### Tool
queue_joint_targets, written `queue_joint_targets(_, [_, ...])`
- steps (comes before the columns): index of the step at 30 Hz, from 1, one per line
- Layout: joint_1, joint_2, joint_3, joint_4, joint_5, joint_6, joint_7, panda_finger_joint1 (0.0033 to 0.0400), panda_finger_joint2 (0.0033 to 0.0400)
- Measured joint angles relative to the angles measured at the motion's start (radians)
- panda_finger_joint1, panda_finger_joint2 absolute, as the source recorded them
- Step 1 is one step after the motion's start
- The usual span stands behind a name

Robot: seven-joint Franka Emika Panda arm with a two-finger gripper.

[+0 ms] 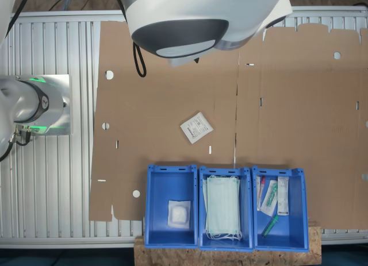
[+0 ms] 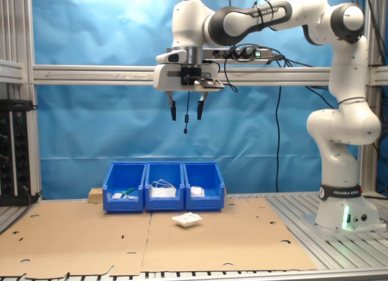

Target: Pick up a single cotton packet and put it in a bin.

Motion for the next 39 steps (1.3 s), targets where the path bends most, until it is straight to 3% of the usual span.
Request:
queue_joint_targets(7, [0.0,0.0,-0.029,-0.002,0.0,0.0,0.0,0.04,0.04])
queue_joint_targets(23, [-0.005,0.001,-0.166,-0.029,-0.001,0.0,0.0,0.04,0.04])
queue_joint_targets(30, [-0.008,0.001,-0.199,-0.047,-0.045,0.014,0.0,0.04,0.04])
queue_joint_targets(39, [-0.008,0.012,-0.228,-0.116,-0.095,0.099,0.0,0.04,0.04])
